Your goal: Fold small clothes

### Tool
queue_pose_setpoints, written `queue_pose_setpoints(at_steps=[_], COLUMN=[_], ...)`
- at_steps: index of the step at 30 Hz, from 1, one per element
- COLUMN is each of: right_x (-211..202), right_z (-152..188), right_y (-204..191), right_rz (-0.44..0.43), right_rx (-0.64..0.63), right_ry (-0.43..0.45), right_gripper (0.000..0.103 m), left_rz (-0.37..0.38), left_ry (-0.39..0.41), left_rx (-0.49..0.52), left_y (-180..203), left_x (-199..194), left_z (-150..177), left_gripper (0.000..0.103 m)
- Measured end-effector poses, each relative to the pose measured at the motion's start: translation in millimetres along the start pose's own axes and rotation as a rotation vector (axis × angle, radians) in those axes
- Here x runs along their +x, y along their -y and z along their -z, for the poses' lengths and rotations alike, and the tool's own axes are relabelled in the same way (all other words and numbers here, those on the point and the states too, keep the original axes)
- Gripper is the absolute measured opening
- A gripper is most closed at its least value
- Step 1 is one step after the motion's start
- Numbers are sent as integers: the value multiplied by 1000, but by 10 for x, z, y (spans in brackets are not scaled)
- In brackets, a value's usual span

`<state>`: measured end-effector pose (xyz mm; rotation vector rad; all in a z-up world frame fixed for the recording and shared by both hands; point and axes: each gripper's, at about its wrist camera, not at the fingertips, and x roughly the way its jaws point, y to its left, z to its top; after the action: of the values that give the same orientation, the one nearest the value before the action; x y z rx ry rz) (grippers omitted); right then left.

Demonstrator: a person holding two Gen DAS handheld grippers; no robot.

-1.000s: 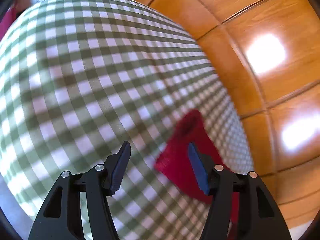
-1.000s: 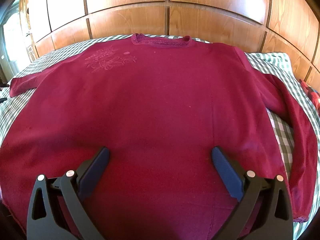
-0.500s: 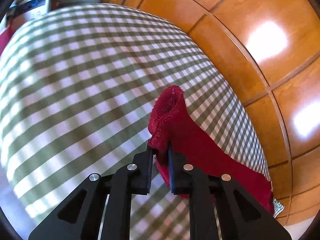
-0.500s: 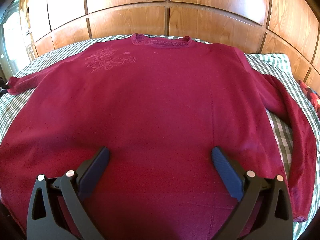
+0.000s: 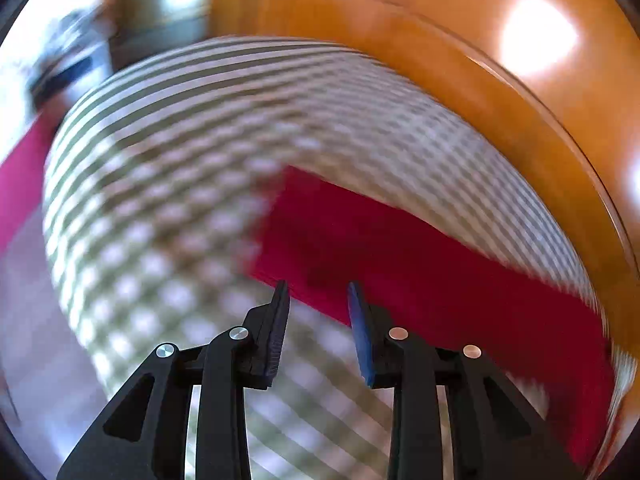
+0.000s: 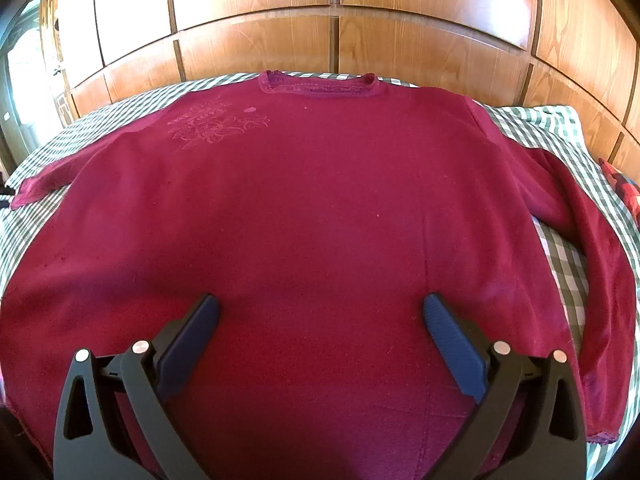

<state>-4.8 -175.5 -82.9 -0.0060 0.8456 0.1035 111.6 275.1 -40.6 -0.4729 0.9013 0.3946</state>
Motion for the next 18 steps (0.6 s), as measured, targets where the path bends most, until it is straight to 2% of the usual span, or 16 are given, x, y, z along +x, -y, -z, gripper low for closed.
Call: queue_pose_setpoints(at_steps=[2, 5, 7, 9, 11, 12, 14, 18], right_x=[-4, -41, -120, -332, -526, -623, -852, -1099], right_z=[2, -5, -22, -11, 17, 37, 143, 468], right_y=[-3, 1, 27, 191, 430, 577, 946, 1408], right_rz=[1, 9, 28, 48, 86, 110, 169, 267], right_rx=[1, 7, 19, 63, 116, 150, 237, 249], right_ry=[0, -7, -15, 24, 61, 76, 101, 71], right_gripper=[101, 101, 100, 100, 97, 93, 85, 84], left_rz=[101, 254, 347, 442, 503, 527, 540, 549], left_ry=[10, -15, -40, -79, -106, -113, -124, -171], left_rx=[116, 238, 306, 397, 486, 540, 628, 704], left_y=[463, 1149, 1516, 1930, 2266, 2418, 2637, 2850], left_x=[-141, -244, -343, -446, -536, -581, -592, -575], left_z=[262, 703, 1019, 1375, 1690, 1850, 2107, 2426], left_gripper=[28, 42, 42, 42, 42, 42, 42, 42])
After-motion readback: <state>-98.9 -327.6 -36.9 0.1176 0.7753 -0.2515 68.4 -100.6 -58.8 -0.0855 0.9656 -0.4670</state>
